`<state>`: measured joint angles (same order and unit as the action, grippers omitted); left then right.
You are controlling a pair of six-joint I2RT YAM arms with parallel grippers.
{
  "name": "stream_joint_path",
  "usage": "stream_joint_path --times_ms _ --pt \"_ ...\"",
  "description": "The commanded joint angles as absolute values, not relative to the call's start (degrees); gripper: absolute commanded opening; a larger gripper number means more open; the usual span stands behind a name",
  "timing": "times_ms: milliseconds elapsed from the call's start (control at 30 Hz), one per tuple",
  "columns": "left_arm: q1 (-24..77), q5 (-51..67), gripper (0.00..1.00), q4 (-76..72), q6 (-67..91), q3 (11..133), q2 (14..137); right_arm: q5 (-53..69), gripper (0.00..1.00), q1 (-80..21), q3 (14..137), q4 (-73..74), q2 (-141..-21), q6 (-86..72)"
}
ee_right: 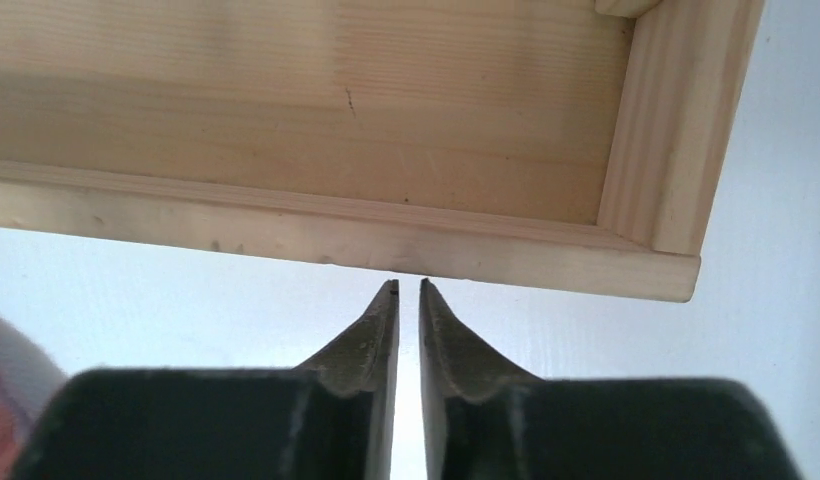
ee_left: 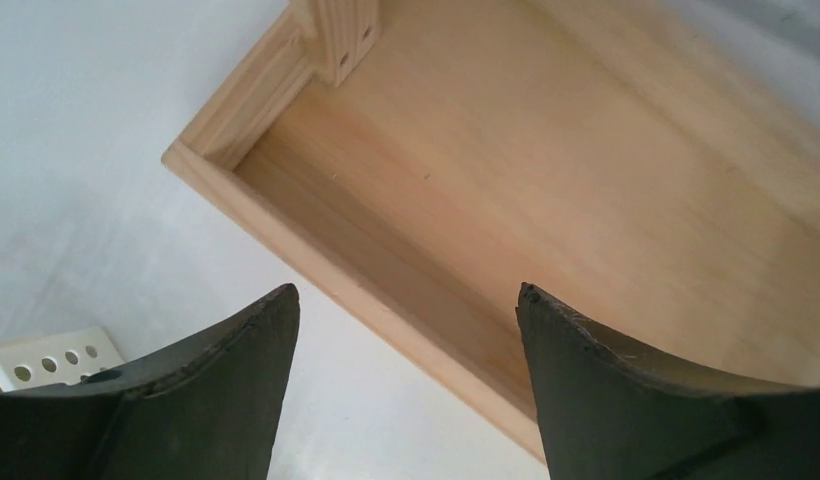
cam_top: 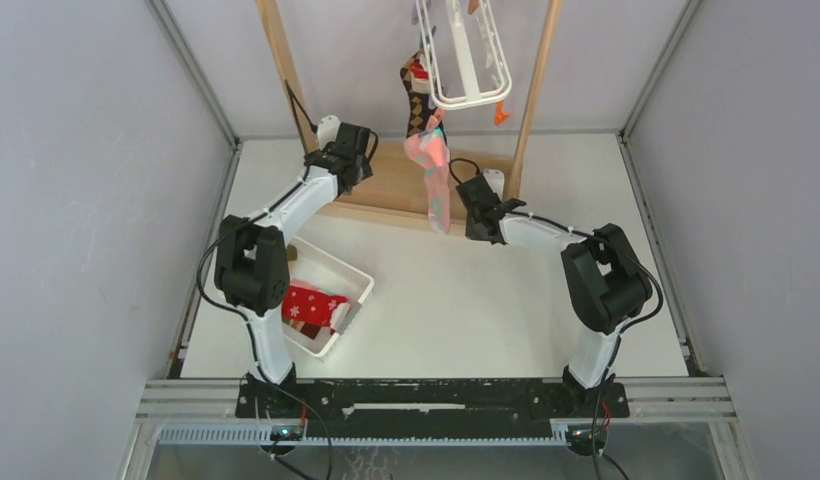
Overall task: Clip the socks to the hanger
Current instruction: Move the clothesline to the center of the board.
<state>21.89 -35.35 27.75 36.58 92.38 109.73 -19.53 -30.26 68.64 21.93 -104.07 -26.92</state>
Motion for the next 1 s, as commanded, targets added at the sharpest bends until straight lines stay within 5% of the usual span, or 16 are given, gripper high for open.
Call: stream_joint_path --times_ms 0,300,967 --pt "19.6 -29.7 0.82 34.4 37.0 95.0 113.1 -22.4 0.14 -31.2 68.3 19.9 -101.2 -25.5" --pt "18.9 -24.8 0.69 35.8 36.0 100.9 118.1 -20.0 0.04 -31.1 67.2 18.7 -98.8 -25.4" --pt "18.3 -17.1 0.54 38.4 39.9 104.9 127.1 -18.9 0.04 -31.0 67.1 18.7 -98.3 -25.3"
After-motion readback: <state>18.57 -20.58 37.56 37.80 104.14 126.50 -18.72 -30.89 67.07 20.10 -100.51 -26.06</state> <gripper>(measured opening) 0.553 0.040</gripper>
